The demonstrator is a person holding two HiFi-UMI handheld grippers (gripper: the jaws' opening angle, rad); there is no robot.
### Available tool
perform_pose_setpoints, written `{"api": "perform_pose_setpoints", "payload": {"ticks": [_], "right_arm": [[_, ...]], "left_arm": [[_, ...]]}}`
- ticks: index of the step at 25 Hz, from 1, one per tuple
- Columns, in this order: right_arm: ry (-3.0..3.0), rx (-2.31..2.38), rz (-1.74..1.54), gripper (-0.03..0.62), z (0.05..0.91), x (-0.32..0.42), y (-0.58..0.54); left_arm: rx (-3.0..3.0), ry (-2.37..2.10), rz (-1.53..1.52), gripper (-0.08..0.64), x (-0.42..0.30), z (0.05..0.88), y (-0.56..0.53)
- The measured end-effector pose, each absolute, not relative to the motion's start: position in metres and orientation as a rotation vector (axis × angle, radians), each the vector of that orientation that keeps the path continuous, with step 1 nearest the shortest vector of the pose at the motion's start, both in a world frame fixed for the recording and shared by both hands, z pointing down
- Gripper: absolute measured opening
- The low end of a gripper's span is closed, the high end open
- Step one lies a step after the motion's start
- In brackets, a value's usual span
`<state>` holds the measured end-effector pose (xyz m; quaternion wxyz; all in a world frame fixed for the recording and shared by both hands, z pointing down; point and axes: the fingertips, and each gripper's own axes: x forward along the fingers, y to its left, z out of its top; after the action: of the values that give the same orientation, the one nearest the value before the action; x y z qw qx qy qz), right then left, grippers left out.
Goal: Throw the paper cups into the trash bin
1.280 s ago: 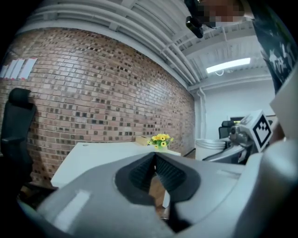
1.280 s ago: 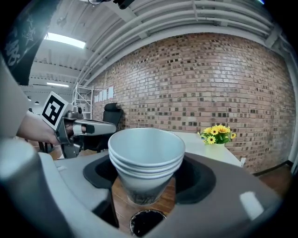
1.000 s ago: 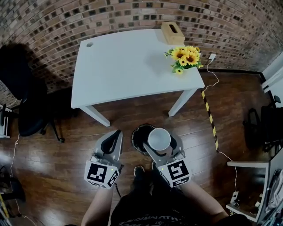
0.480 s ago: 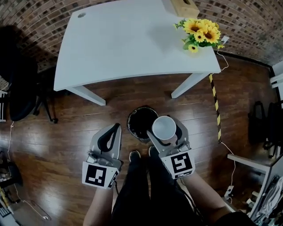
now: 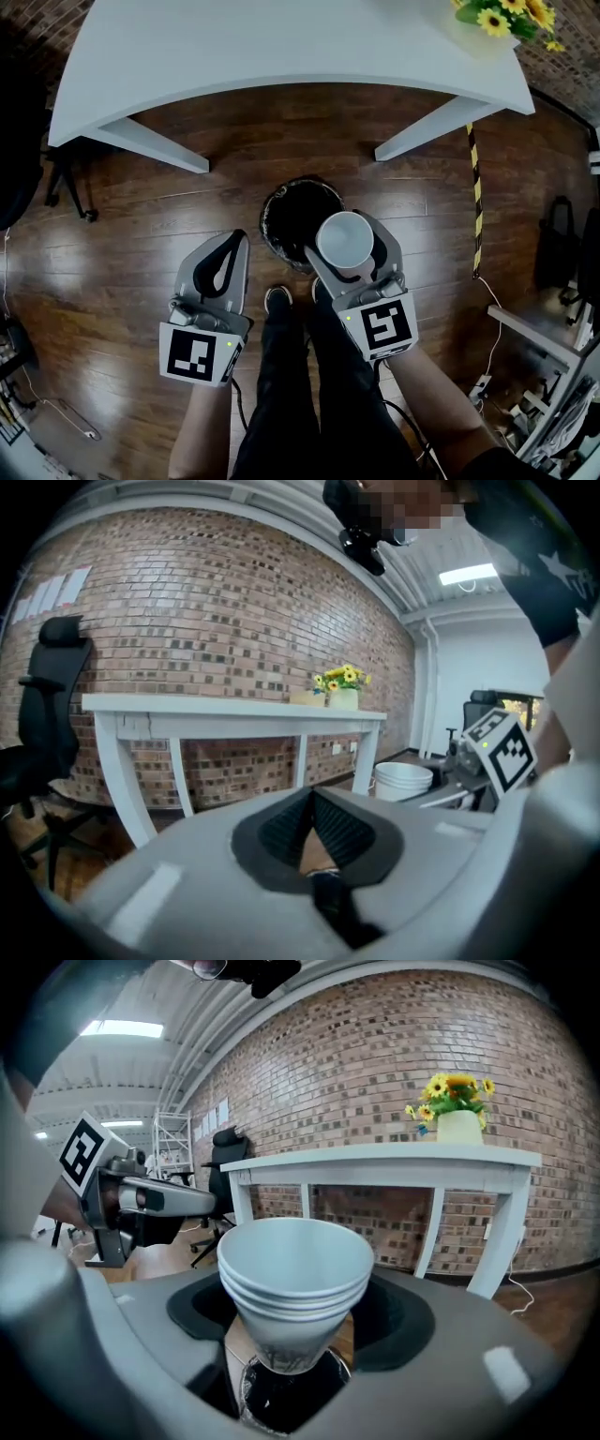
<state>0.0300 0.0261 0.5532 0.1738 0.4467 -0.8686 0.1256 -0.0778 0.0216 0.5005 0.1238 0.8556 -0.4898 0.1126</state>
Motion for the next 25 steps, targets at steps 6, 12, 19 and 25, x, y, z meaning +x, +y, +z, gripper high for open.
{"api": "perform_pose_setpoints", "payload": {"ticks": [6, 12, 19, 25], "right_arm": [[-2.421, 1.228, 0.41, 0.347, 0.613, 0.031, 0.028], [-2.367, 1.246, 0.457, 0.348, 0.667, 0.047, 0.022], [-2.336, 1.15, 0.477, 0.348, 0.726, 0.043, 0.026], [-2.303, 1.134, 0.513, 0.348, 0.768, 0.037, 0.035]], "left_arm": [[2.443, -1.375, 0.384, 0.005, -0.07, 0.567, 0.03], [2.39, -1.314, 0.411, 0.005, -0.056, 0.63, 0.035], [2.288, -1.276, 0.409, 0.005, -0.04, 0.694, 0.033], [2.213, -1.234, 0.391, 0.005, -0.035, 0.73, 0.045]]}}
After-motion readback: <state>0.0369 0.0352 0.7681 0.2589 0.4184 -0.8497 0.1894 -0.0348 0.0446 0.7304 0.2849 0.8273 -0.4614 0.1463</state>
